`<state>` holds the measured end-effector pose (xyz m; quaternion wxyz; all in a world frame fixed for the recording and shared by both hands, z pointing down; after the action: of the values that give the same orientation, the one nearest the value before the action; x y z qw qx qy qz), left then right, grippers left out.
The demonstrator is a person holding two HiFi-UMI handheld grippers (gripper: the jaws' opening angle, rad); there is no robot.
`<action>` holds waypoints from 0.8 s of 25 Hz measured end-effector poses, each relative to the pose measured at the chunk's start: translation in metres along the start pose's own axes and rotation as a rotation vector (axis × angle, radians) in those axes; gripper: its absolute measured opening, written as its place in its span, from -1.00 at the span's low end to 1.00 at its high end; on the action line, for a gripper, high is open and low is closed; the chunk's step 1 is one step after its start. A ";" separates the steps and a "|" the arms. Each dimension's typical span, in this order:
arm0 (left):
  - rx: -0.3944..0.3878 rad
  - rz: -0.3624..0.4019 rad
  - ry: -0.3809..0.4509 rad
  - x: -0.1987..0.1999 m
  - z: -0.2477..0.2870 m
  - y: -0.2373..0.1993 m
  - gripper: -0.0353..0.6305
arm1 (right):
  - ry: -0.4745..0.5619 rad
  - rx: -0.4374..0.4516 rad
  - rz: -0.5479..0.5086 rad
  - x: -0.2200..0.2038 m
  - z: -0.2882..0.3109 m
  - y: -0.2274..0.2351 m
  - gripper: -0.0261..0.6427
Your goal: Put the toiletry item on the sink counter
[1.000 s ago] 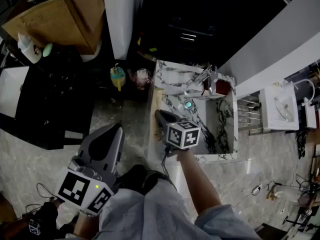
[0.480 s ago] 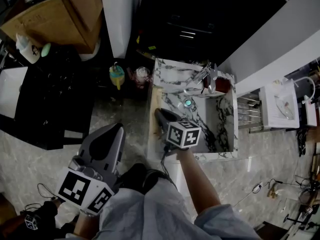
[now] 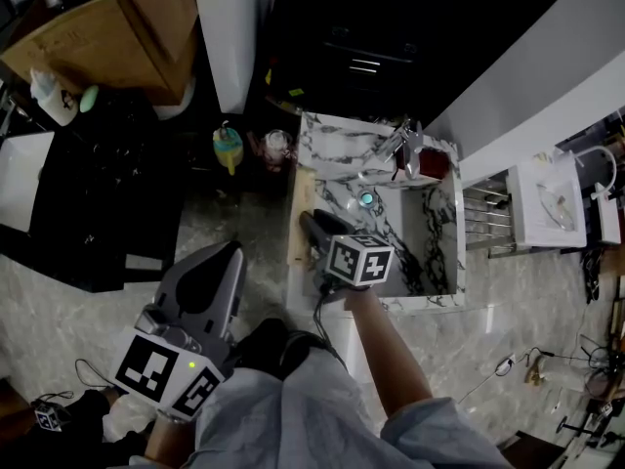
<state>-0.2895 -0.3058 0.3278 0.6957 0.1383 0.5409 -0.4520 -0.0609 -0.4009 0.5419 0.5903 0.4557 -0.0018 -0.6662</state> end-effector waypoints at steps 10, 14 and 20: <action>-0.009 0.002 0.003 0.000 -0.002 0.011 -0.88 | 0.082 -0.022 -0.002 0.004 -0.025 -0.004 -0.41; -0.032 0.009 0.006 0.001 0.000 0.025 -0.88 | 0.146 -0.058 -0.066 0.011 -0.051 -0.011 -0.42; -0.078 0.019 0.010 0.004 0.007 0.050 -0.88 | 0.210 -0.058 -0.105 0.014 -0.100 -0.024 -0.79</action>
<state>-0.2462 -0.2842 0.3122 0.7021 0.1183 0.5602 -0.4232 -0.0171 -0.3516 0.4621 0.5645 0.5050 0.1034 -0.6447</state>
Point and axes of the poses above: the fingertips, and each gripper's own axes: z forward along the fingers, y to its right, x out of its top, the point moved 9 cm from there along -z, backward along the fingers, and after that the axes turned 11 degrees about -y, right-handed, at the moved point
